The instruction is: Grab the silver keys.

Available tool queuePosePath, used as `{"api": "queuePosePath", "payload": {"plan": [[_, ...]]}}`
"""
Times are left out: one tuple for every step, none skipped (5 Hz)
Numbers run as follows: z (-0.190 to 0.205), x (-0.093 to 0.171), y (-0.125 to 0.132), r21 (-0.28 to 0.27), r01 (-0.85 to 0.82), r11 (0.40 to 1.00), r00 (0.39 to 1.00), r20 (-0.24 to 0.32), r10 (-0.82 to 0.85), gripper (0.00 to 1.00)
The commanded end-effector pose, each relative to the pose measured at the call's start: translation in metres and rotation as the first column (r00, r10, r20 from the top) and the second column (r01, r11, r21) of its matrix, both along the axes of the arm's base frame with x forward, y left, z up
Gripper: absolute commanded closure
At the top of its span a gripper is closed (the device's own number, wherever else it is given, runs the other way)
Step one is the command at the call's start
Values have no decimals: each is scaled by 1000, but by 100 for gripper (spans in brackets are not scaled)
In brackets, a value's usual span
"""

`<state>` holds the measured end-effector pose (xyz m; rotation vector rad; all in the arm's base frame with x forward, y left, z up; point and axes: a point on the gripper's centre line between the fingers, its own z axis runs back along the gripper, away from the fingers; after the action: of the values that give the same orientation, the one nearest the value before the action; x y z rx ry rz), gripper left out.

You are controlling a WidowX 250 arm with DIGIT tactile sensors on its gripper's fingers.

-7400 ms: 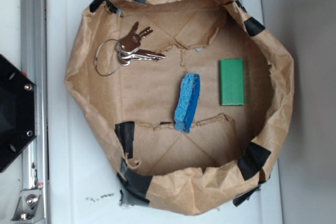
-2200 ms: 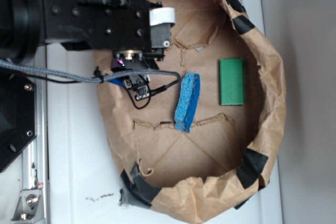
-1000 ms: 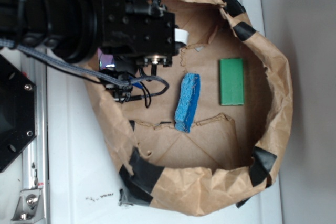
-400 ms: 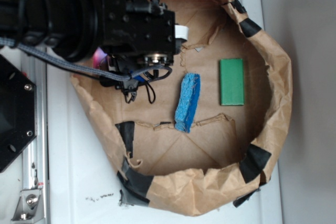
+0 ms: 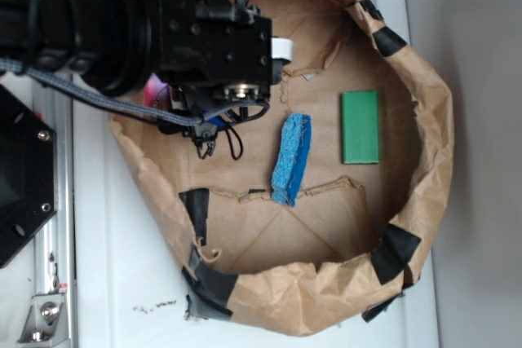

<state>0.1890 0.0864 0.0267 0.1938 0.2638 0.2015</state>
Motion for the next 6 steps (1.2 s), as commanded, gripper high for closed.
{"api": "queuePosePath", "payload": {"plan": [[59,21,-11,-15,-71,997,990,120,72,100],[105,30,-42,-110,-183,977,970,141,198,100],[138,28,-61,-298,-170,939,940,239,245,100],[139,27,-74,-306,-58,950,922,348,169,100],[131,36,-65,-277,-97,956,917,348,194,100],[123,55,-49,-242,-174,954,897,361,255,100]]}}
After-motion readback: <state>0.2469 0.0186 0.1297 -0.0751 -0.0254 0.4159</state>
